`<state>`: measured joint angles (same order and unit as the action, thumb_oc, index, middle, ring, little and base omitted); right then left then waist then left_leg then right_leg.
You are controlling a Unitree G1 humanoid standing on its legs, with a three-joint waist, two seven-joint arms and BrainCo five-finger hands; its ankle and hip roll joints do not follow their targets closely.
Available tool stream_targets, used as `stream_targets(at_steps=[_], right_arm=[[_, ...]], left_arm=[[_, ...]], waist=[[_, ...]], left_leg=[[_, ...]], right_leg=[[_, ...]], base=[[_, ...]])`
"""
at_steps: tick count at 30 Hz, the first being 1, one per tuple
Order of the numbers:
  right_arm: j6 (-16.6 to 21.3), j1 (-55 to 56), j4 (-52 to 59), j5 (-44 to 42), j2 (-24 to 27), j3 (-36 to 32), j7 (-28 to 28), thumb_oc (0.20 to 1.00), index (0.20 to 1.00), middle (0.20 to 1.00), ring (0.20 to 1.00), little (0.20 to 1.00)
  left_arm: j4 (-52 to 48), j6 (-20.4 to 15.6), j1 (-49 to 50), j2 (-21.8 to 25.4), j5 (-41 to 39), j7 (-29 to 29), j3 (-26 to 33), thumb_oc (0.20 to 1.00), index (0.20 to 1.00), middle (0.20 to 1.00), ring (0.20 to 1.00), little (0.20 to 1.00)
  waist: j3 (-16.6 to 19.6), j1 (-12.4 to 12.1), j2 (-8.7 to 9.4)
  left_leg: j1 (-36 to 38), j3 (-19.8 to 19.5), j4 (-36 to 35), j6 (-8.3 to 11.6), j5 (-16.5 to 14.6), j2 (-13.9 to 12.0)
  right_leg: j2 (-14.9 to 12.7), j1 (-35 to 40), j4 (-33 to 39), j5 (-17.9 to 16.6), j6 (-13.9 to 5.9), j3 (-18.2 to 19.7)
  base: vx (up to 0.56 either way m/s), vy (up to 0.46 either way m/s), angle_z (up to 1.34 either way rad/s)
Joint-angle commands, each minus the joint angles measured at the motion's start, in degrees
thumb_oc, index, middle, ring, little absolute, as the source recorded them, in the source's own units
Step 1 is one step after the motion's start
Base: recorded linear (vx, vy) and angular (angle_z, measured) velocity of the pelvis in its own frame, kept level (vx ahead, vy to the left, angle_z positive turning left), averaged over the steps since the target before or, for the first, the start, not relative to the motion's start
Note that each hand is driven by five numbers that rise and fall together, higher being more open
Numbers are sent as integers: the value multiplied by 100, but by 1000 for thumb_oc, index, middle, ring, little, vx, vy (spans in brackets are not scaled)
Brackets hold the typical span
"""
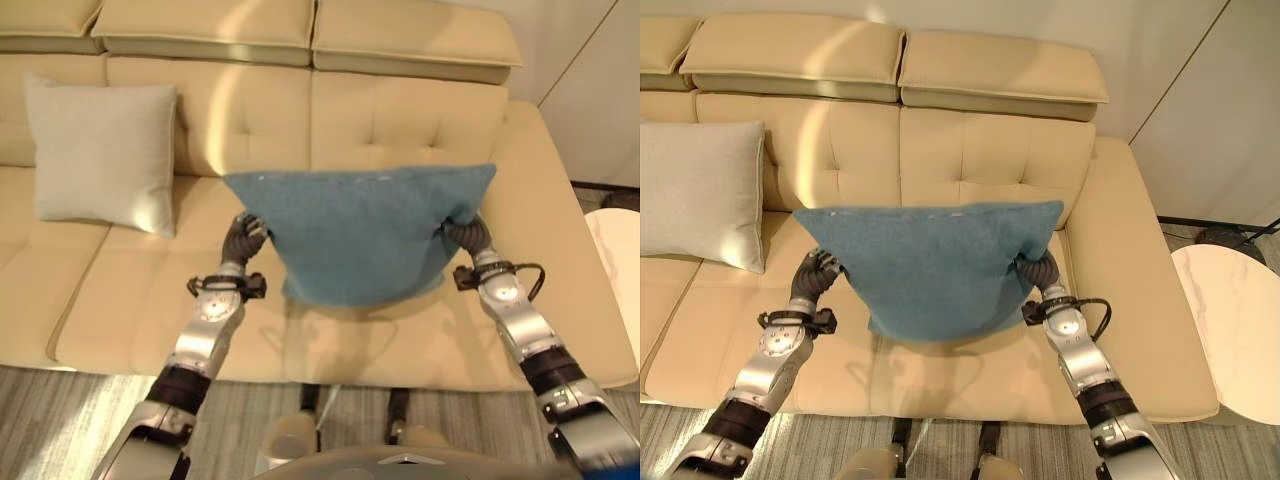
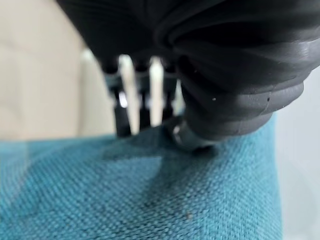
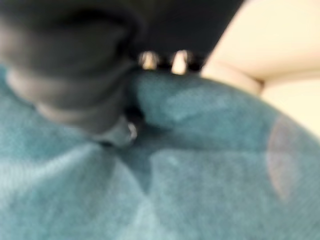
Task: Pick up all the scattered cushions and arrange them neatly on the sofa.
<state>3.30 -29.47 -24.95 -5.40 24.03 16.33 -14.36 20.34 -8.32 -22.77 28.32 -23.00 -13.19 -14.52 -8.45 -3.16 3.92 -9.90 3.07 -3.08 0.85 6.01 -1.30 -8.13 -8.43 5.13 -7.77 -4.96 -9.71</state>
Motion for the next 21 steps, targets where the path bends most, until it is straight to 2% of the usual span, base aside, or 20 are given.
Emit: stream_targets(at_steps=[1,2,3,6,10,14,21], right_arm=[[452,-1371,222,-2,112,235,-346,200,200,200,200,200],[456,-1693,48,-48,94,341,-417,200,200,200,200,200],[462,-2332,-280,-138,144,505,-559,200,200,200,200,200],[460,-3340,-749,-235,289,789,-840,200,200,200,200,200],[463,-4109,-1103,-306,495,1037,-1018,200,200,200,200,200],[458,-4754,-1472,-430,832,1434,-1090,200,200,200,200,200],[385,-4819,-1779,-542,926,1567,-1065,200,200,200,200,200]], left_arm=[[46,-764,-1406,124,140,-295,-341,200,200,200,200,200],[254,-801,-1764,177,93,-367,-439,200,200,200,200,200],[709,-860,-2519,381,36,-519,-648,200,200,200,200,200],[1315,-949,-3678,598,-197,-723,-996,200,200,200,200,200],[1841,-1021,-4600,761,-410,-811,-1295,200,200,200,200,200],[2169,-1072,-5269,930,-596,-782,-1631,200,200,200,200,200],[2436,-1019,-5320,874,-675,-719,-1697,200,200,200,200,200]], waist=[[139,-21,-48],[140,-6,-55],[146,5,-82],[124,38,-130],[135,51,-121],[118,45,-100],[25,80,-53]], left_leg=[[-496,137,538,311,-579,-145],[-612,146,487,312,-497,-133],[-792,131,381,338,-369,-105],[-1075,66,138,421,-143,-78],[-1374,10,-8,486,10,-44],[-1774,-69,-29,519,89,-2],[-2319,-85,120,538,109,45]], right_leg=[[-224,-200,-518,386,-503,34],[-220,-334,-485,320,-514,66],[-194,-534,-404,221,-531,99],[-135,-885,-264,40,-581,117],[-114,-1223,-159,-90,-637,118],[-139,-1628,-88,-209,-681,162],[-161,-2120,-79,-299,-723,208]], base=[[-102,25,-19],[-103,38,-25],[-80,42,-19],[-34,36,-10],[0,0,0],[5,29,1],[-7,17,2]])
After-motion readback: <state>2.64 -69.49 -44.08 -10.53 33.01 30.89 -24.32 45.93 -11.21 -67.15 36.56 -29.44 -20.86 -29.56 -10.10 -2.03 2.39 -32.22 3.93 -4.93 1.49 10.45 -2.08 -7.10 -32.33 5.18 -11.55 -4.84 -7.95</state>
